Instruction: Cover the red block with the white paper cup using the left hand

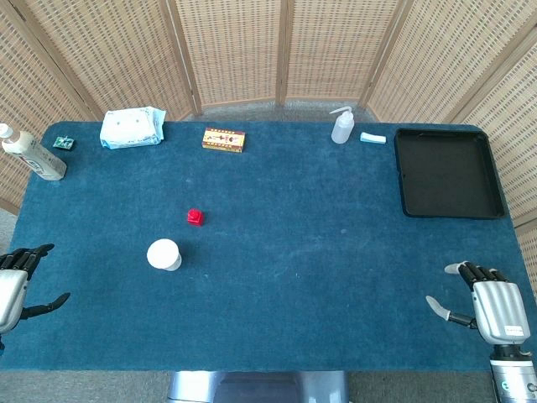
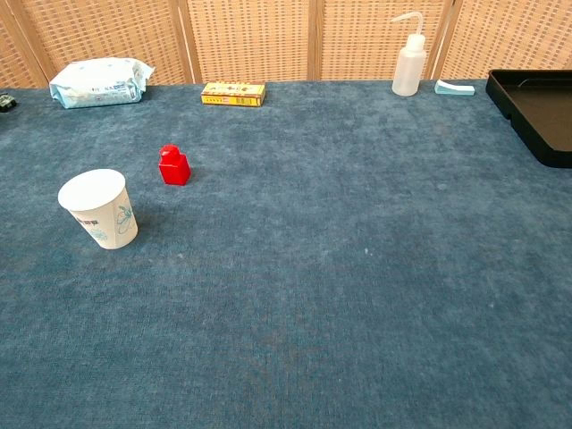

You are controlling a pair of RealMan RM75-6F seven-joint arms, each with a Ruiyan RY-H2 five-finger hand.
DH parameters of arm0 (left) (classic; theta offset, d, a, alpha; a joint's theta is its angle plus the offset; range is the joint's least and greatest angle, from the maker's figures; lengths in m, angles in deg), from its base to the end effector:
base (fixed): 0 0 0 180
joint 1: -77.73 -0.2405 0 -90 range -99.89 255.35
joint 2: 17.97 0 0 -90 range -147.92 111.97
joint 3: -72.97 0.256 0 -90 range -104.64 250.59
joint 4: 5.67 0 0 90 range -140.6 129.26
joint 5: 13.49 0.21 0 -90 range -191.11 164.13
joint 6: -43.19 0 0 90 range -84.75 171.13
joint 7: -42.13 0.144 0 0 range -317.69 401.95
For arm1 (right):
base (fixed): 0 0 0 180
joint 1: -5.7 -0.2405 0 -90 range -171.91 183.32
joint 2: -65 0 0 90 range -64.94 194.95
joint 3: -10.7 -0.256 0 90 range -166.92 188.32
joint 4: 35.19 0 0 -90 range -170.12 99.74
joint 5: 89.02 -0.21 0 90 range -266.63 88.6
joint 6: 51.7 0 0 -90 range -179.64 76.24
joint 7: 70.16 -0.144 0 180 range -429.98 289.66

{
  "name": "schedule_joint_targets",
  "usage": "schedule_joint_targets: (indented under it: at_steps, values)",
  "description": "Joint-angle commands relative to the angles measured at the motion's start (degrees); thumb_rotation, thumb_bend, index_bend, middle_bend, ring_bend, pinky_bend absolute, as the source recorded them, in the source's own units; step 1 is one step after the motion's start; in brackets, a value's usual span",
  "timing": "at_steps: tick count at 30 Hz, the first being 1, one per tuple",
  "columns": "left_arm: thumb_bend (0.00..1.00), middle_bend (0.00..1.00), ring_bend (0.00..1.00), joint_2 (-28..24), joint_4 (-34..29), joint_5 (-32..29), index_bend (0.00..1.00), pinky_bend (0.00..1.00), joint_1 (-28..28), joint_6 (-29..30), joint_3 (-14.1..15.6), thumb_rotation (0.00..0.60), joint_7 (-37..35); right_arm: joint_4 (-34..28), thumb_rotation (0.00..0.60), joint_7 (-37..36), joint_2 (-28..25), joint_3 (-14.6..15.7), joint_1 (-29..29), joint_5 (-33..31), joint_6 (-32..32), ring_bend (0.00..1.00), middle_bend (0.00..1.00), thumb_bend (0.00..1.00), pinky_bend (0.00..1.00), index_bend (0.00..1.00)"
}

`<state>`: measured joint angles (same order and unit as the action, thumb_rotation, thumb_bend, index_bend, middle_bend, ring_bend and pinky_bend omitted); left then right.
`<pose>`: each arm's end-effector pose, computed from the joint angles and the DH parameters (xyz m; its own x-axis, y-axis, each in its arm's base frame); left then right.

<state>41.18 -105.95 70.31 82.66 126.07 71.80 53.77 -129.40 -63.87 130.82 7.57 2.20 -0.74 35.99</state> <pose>-0.2990 0.1730 0.1664 0.5270 0.0772 0.8464 0.8485 0.0085 -0.5291 -0.2979 -0.1739 0.1515 0.4398 0.0382 0.8973 -0.8971 -0.0275 0.4409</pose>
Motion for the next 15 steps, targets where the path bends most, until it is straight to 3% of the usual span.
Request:
schedule_joint_targets:
  at_steps: [1,9,15]
  values:
    - [0.16,0.29,0.22,0.22,0.01,-0.26,0.16,0.25,0.27,-0.46,-0.09,0.325,0.14,0.20,0.131,0.03,0.18,0.01,-0.05,0.04,-0.10,0.44,0.41,0.27,0.42,0.37]
    - [0.16,0.29,0.22,-0.10,-1.19,0.45,0.16,0.25,1.51,-1.49,-0.45,0.327,0.65,0.13,0.133,-0.23,0.09,0.03,0.25,0.53,0.59,0.44,0.41,0.27,0.42,0.37]
    - [0.16,0.29,0.22,-0.46,-2.16,0.05,0.16,0.25,4.40,-5.81,-0.91,0.332,2.02,0.06,0.131,-1.08,0.00,0.16,0.63,0.60,0.97,0.44,0.41,0.27,0.42,0.37]
